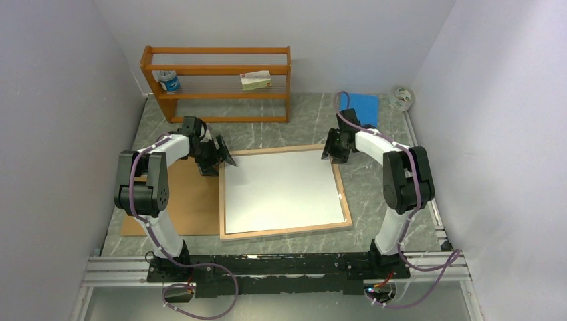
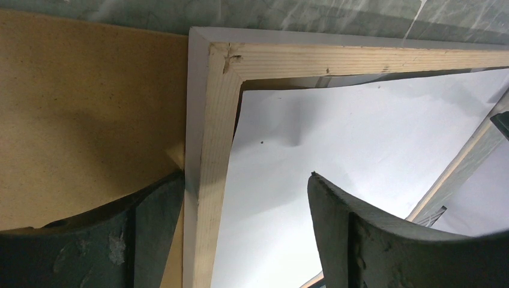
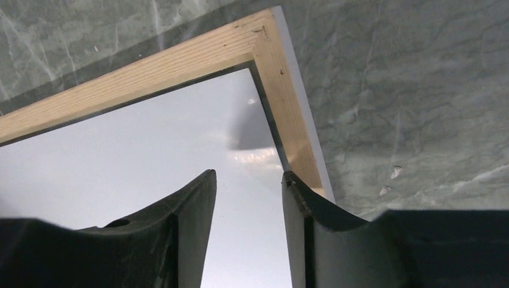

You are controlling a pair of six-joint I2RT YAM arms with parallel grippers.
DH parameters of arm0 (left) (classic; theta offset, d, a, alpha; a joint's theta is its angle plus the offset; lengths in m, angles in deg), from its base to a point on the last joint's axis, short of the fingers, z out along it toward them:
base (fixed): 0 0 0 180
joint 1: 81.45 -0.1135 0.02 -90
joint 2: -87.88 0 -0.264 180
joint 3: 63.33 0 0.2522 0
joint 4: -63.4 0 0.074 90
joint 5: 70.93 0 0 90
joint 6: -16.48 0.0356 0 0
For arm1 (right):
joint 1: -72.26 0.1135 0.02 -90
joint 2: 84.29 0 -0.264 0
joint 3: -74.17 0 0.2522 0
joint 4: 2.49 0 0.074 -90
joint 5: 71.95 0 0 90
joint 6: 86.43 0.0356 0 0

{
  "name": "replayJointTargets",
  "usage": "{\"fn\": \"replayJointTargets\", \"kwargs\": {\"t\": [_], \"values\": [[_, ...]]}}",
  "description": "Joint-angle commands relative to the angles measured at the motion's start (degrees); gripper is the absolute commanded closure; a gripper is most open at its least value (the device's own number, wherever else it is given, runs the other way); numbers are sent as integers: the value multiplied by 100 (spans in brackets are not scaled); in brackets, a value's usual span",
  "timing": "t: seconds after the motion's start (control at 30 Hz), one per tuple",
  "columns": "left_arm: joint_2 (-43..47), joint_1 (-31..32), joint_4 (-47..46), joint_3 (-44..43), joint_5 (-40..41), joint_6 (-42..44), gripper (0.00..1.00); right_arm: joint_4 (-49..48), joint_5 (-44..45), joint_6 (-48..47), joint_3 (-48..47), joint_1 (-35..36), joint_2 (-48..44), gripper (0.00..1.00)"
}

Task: Put the photo into the frame
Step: Adjust the photo frame at the center of the board.

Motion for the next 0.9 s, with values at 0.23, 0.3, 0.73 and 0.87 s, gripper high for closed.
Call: {"fn": "replayJointTargets", "kwargs": {"t": [0.23, 0.3, 0.73, 0.87], "values": [[-83, 38, -161, 227, -146, -67, 19, 419, 777, -66, -8, 452, 367, 37], [-68, 30, -160, 234, -117, -72, 19, 471, 965, 5, 9, 547, 329, 35], [80, -19, -208, 287, -85, -89, 16, 872, 1050, 339, 484, 638, -873, 29], [93, -23, -214, 313, -88, -80, 16, 892, 856, 364, 803, 726, -934, 29]]}}
